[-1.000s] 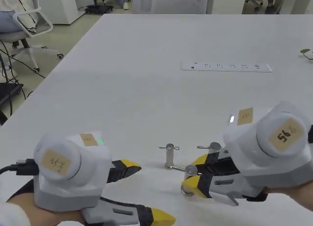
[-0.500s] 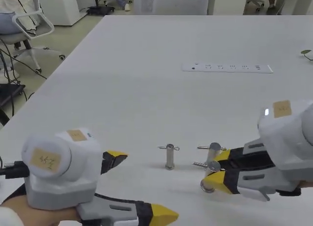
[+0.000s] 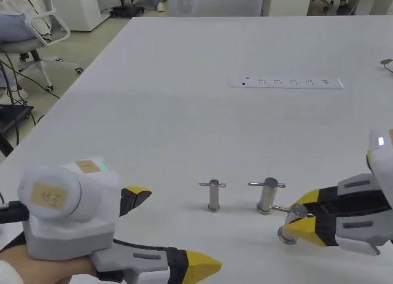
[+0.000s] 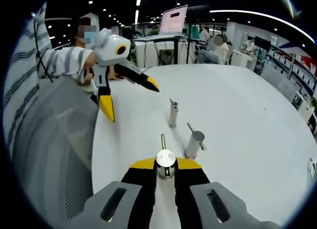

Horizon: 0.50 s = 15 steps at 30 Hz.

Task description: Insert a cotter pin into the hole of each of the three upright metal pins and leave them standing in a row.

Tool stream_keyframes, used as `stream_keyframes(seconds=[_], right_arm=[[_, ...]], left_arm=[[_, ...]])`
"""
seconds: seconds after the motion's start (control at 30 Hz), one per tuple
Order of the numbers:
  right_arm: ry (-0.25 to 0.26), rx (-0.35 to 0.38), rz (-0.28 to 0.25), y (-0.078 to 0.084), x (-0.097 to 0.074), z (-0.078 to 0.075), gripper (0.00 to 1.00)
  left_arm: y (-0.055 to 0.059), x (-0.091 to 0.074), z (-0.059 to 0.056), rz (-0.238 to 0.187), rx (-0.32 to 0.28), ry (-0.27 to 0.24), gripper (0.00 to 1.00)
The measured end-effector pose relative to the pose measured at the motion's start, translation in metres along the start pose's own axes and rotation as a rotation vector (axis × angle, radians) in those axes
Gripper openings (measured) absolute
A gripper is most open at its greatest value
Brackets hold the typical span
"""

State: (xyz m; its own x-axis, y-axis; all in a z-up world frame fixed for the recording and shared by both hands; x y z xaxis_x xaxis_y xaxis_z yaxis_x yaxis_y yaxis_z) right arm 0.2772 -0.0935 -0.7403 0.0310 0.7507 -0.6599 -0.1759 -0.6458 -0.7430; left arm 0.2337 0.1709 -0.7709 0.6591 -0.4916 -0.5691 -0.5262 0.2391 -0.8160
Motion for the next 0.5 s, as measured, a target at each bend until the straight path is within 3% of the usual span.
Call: stream_keyframes(seconds=[0.5], right_arm=[[-0.01, -0.025, 0.004, 0.009, -0.02, -0.019, 0.13]], left_arm=[[0.003, -0.002, -0.003, 0.016, -0.013, -0.002, 0.99]])
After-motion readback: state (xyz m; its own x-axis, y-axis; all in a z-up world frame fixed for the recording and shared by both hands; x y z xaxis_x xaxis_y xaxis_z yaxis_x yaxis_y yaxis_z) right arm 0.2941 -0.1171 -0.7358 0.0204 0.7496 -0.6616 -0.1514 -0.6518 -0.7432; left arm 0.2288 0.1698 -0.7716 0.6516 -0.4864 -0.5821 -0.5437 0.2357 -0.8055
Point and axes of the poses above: the centre of the closed fingertips' face, and the gripper's own axes: x roughly forward along the fingers, z roughly to its left, y roughly out of its underside, the point moved 10 cm from there along -x, roughly backward along the fingers, and after that the axes turned 10 degrees about -y, right-handed, at the moved point
